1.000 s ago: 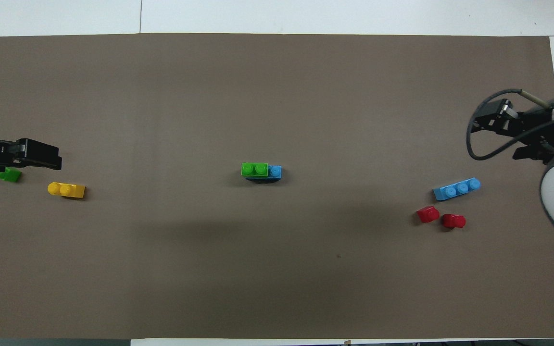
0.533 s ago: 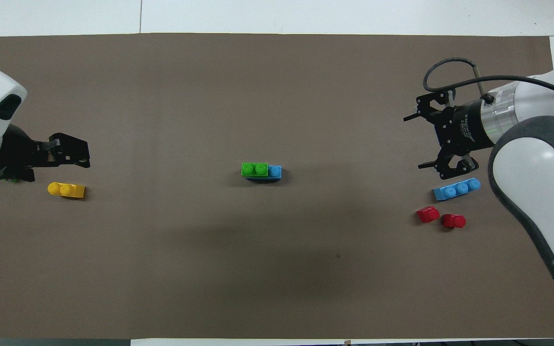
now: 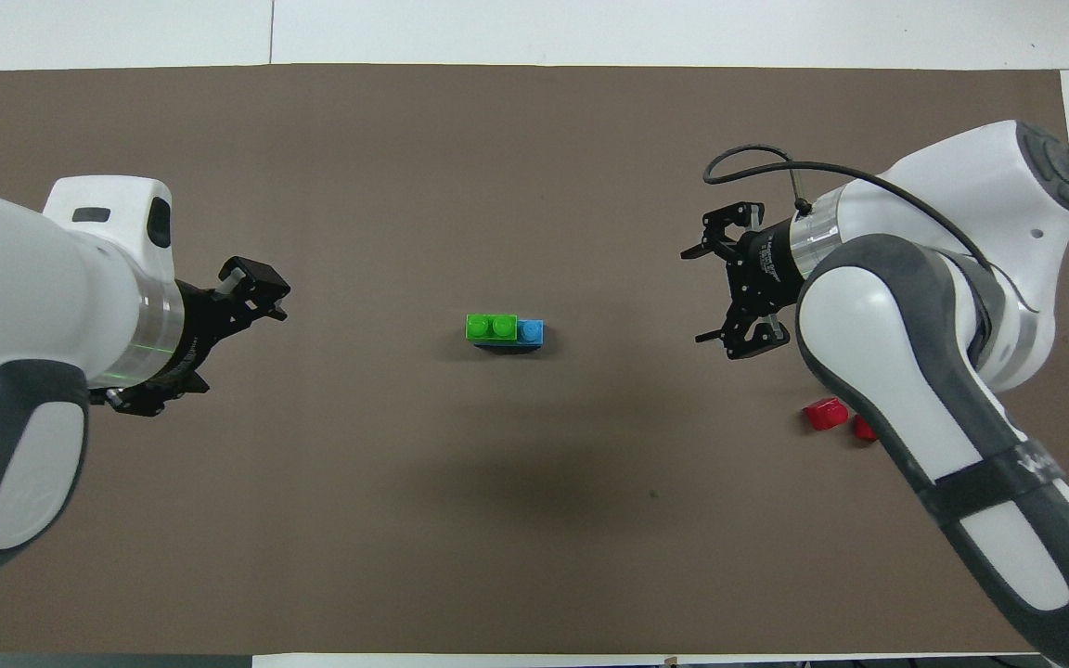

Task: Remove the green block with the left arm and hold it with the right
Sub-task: 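Move both grippers toward the joined green-and-blue bricks in the middle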

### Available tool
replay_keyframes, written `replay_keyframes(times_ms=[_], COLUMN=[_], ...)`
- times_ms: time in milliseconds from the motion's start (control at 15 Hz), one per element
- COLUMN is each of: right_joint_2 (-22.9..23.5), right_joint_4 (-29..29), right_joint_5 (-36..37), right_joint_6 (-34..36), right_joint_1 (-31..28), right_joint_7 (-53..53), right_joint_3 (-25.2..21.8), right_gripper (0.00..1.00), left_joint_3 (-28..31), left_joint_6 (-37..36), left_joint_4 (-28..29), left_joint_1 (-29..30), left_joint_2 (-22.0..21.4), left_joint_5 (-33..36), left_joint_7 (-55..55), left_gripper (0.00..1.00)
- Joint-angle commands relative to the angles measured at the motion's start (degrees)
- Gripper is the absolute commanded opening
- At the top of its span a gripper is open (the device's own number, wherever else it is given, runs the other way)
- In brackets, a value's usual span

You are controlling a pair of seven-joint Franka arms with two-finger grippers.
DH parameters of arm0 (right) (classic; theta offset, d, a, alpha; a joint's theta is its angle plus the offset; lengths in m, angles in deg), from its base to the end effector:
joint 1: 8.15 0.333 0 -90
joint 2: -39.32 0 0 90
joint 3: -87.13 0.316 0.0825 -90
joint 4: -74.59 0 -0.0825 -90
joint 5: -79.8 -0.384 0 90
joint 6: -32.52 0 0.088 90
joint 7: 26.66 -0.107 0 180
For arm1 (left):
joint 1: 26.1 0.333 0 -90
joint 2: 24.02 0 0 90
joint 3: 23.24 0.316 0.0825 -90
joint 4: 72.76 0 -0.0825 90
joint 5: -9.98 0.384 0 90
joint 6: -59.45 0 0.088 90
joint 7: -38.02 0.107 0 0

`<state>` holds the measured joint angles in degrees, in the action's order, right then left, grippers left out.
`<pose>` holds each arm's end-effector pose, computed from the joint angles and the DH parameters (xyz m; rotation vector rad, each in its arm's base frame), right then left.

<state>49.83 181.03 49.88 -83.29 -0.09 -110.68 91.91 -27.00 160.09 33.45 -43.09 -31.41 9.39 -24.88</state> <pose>0.5867 0.1611 0.4271 -2.0590 1.8804 0.5318 0.4897 -0.1884 0.5753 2.9093 1.1247 0.0348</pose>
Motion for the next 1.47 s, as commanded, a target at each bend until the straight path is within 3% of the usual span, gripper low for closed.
replay_keyframes(times_ms=[0, 400, 867, 1200, 1400], right_joint_2=[2.6, 7.3, 9.5, 11.1, 12.1], right_joint_4=[0.0, 0.1, 0.9, 1.0, 2.3], right_joint_5=[-4.6, -5.5, -8.0, -8.8, -8.8], right_joint_6=[-3.8, -9.4, -17.6, -22.3, -25.9], right_joint_1=[2.5, 6.1, 11.8, 14.7, 16.1], right_joint_7=[-3.0, -4.9, -9.2, -10.5, -10.5], right_joint_3=[-0.1, 0.0, 0.0, 0.0, 0.0], right_gripper=[1.0, 1.0, 1.0, 1.0, 1.0], left_joint_3=[0.7, 0.8, 0.8, 0.8, 0.8], left_joint_6=[8.6, 19.0, 23.3, 25.2, 24.8], left_joint_4=[6.5, 7.0, 3.6, 2.7, -1.2], left_joint_1=[-4.8, -11.2, -13.8, -14.3, -14.5], left_joint_2=[-1.9, 6.1, 15.5, 18.0, 22.6], left_joint_5=[0.0, 0.1, 0.2, 0.2, 0.5], left_joint_7=[-16.2, -43.6, -56.2, -61.3, -64.0], left_gripper=[1.0, 1.0, 1.0, 1.0, 1.0])
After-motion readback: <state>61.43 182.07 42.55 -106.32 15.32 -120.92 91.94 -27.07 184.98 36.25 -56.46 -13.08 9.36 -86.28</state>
